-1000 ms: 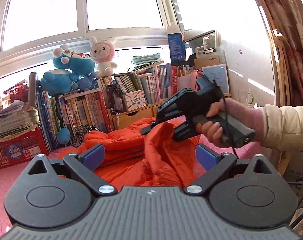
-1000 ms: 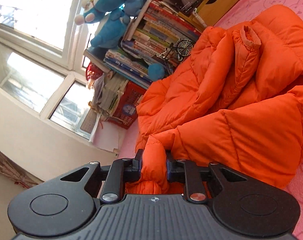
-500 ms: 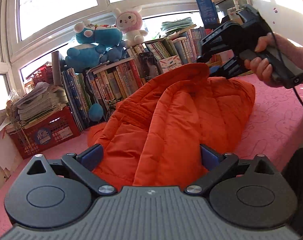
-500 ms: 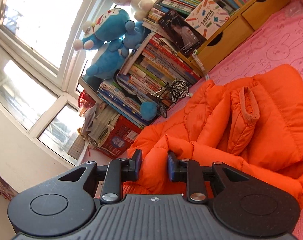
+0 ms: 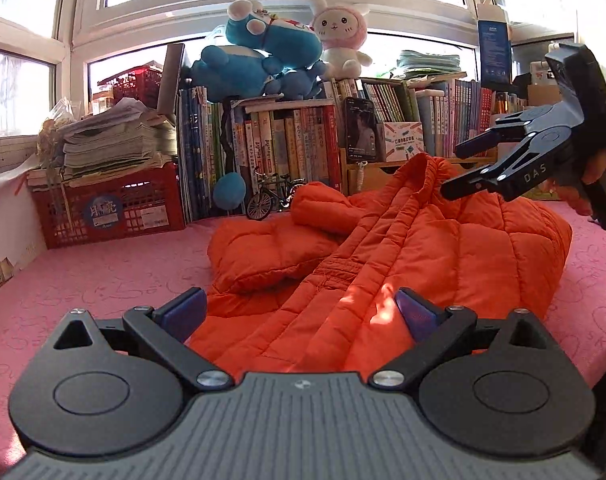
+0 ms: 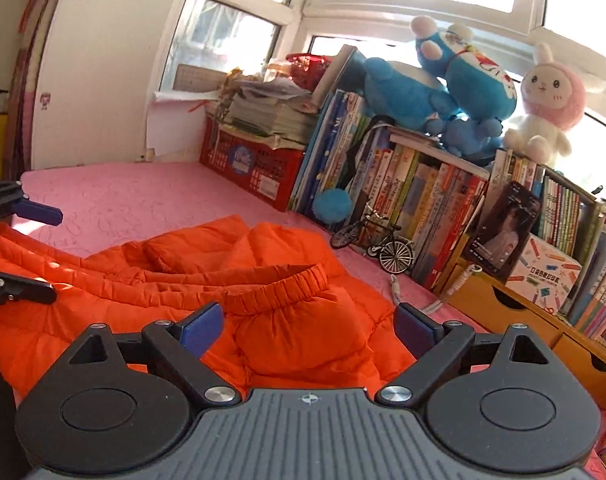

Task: Fold clothes
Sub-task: 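Fold the lifted hem over the jacket toward the hood with the right gripper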

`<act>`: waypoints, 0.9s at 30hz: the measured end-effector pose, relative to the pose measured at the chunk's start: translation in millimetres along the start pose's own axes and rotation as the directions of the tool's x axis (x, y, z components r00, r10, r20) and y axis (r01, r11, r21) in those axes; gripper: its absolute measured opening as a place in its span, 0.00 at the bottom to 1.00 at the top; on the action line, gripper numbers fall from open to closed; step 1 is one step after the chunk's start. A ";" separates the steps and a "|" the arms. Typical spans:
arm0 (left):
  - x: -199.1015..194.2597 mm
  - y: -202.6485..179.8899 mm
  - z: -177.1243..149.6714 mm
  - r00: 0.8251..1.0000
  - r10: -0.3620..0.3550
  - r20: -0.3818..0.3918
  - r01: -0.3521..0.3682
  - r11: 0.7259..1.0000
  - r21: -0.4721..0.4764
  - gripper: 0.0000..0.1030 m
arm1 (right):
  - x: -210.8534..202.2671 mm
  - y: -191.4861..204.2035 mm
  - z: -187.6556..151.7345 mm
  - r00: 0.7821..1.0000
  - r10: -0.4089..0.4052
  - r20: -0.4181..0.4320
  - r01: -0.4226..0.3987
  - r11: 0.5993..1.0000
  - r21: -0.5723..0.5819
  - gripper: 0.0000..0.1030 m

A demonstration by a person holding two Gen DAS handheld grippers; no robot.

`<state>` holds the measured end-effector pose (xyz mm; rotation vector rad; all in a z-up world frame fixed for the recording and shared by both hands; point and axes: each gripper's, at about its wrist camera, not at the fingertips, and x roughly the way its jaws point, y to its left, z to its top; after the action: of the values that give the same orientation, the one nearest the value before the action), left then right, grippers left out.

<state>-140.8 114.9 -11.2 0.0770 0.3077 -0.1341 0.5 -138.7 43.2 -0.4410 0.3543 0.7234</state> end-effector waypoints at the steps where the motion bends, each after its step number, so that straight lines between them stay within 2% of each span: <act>1: -2.6 3.6 -0.5 1.000 -0.006 0.001 0.006 1.000 -0.017 0.98 | 11.9 1.4 1.6 1.000 0.005 -0.027 -0.005 1.000 0.010 0.90; 3: -6.3 10.2 -0.8 1.000 -0.017 -0.001 0.017 0.999 -0.049 0.98 | 31.2 1.5 4.0 0.997 0.045 -0.066 -0.041 0.998 0.057 0.83; 5: -10.8 16.1 -0.9 1.000 -0.017 0.002 0.017 0.997 -0.071 0.98 | 33.4 2.4 6.3 0.995 0.081 -0.056 -0.075 0.993 0.093 0.45; 6: -13.0 18.9 -0.6 1.000 -0.015 0.003 0.016 0.997 -0.081 0.98 | 29.4 6.3 7.6 0.997 0.066 -0.045 -0.062 0.995 0.084 0.35; 7: -15.1 21.5 0.0 1.000 -0.013 0.006 0.014 0.996 -0.088 0.98 | 25.0 9.8 9.2 0.998 0.050 -0.034 -0.047 0.996 0.074 0.19; 13: -34.8 35.5 13.0 0.997 -0.022 0.080 0.032 0.993 -0.118 0.98 | -11.3 -4.0 22.7 0.998 -0.037 0.050 0.031 0.991 0.129 0.18; 17: -41.9 41.7 23.2 0.989 -0.037 0.141 0.056 0.990 -0.132 1.00 | -23.7 -28.3 22.4 0.981 -0.172 0.087 0.150 0.965 0.214 0.18; 19: -43.9 44.6 28.0 0.985 -0.042 0.167 0.066 0.988 -0.138 1.00 | -29.6 -48.6 19.9 0.962 -0.255 0.096 0.218 0.931 0.293 0.18; 23: -29.3 44.6 30.7 0.989 -0.028 0.147 0.048 0.990 -0.136 1.00 | -35.2 -93.5 7.3 0.904 -0.420 0.074 0.349 0.827 0.441 0.18; 24: -24.8 44.2 30.7 0.990 -0.025 0.140 0.044 0.990 -0.135 1.00 | -34.5 -103.6 1.8 0.889 -0.454 0.056 0.378 0.799 0.467 0.18; 27: -7.4 39.9 29.6 0.994 -0.016 0.104 0.030 0.991 -0.134 1.00 | -18.3 -129.0 -21.8 0.875 -0.481 -0.054 0.437 0.737 0.516 0.19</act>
<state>-133.3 152.3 21.4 -0.0678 0.2144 -0.1397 74.4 -245.6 66.8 0.0259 0.3268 0.1355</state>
